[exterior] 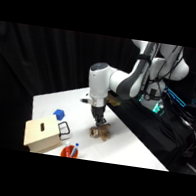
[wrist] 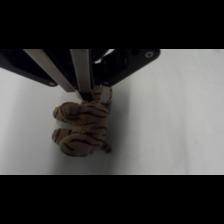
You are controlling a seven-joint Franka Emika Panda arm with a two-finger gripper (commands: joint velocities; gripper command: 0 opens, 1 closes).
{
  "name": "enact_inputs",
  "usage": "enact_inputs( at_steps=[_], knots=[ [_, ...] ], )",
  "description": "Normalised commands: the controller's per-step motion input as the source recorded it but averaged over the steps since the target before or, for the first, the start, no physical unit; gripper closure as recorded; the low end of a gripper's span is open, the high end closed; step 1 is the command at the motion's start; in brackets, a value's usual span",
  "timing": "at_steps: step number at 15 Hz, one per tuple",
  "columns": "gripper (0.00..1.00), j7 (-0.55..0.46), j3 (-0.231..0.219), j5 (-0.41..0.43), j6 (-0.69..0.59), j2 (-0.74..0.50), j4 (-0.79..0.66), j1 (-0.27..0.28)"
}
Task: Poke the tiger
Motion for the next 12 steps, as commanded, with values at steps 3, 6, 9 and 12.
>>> enact_inputs(
  at_steps=[3, 6, 9, 12],
  knots=[
    [0.97, 0.11, 0.008, -0.072, 0.37, 0.22, -0.06, 0.077],
    [0.97, 0.11, -0.023, -0.090, 0.29, 0.30, 0.05, 0.076],
    [0.97, 0.12, -0.055, -0.100, 0.16, 0.21, 0.07, 0.090],
    [0.97, 0.15, -0.061, -0.089, -0.09, -0.05, -0.01, 0.092]
  ],
)
